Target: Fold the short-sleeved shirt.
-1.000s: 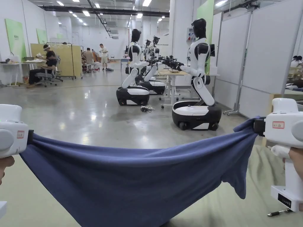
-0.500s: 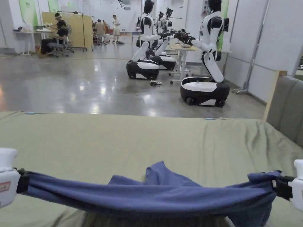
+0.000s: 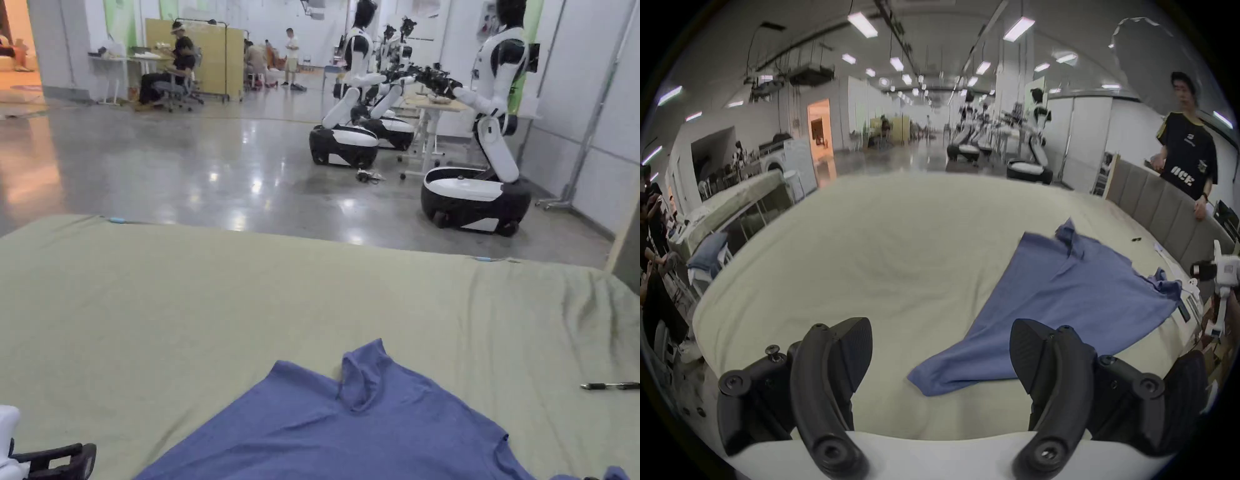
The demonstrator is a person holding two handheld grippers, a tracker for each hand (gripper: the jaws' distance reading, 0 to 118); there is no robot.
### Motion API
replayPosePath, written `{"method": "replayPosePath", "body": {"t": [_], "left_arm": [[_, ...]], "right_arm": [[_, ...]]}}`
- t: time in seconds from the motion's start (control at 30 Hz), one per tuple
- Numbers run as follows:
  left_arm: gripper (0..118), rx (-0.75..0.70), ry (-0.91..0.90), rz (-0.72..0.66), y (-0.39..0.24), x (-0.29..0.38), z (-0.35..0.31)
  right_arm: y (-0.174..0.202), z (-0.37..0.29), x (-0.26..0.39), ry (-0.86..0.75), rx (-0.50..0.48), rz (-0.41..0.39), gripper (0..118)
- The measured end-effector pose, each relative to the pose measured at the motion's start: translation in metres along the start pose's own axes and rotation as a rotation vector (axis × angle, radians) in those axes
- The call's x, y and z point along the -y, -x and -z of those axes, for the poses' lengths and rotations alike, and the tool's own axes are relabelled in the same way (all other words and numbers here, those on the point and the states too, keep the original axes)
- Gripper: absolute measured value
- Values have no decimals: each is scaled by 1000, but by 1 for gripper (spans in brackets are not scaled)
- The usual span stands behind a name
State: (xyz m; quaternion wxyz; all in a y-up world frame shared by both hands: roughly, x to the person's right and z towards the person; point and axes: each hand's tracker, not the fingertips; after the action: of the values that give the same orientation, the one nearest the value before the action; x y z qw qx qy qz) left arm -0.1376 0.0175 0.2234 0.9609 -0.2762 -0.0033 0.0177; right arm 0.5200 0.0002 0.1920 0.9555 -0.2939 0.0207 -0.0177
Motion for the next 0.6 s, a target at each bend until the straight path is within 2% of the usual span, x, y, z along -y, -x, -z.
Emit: {"method": "replayPosePath", "body": {"t": [0.1,0.13,0.17,0.2,0.23,0.27,0.3,0.33,0.37,0.4,0.43,0.47,0.5,0.6], "left_arm": [[87,-45,9,30,1,6,-14],[85,-47,18,28,5,11,-13],[77,-52,41,32,8,16,-13],[43,-53,62,38,10,19,-12],[3,-84,98,52,11,25,-7],[3,-124,97,56,14,35,1],[3,-76,157,53,19,40,5],[3,-59,159,26,21,43,8],[4,-51,153,31,22,46,12],[11,-53,162,43,27,53,19],[47,-33,172,60,27,55,24],[76,-6,197,98,24,58,34],[90,3,212,120,22,61,44],[90,-4,252,163,25,64,81]], "right_arm": [[34,-6,-14,-9,-71,-44,113],[47,-3,-16,-14,-88,-59,99],[69,-4,-19,-20,-87,-77,66],[79,1,-18,-25,-84,-89,23],[91,7,-16,-39,-96,-96,1],[99,14,-16,-38,-152,-95,1],[113,16,-18,-26,-182,-103,1],[121,22,-17,-24,-168,-116,1],[130,29,-16,-21,-164,-142,1],[136,36,-15,-14,-167,-161,1],[143,38,-19,-7,-174,-158,1],[147,44,-19,7,-186,-150,1],[150,49,-19,14,-191,-145,1],[161,63,-24,29,-182,-163,1]]}}
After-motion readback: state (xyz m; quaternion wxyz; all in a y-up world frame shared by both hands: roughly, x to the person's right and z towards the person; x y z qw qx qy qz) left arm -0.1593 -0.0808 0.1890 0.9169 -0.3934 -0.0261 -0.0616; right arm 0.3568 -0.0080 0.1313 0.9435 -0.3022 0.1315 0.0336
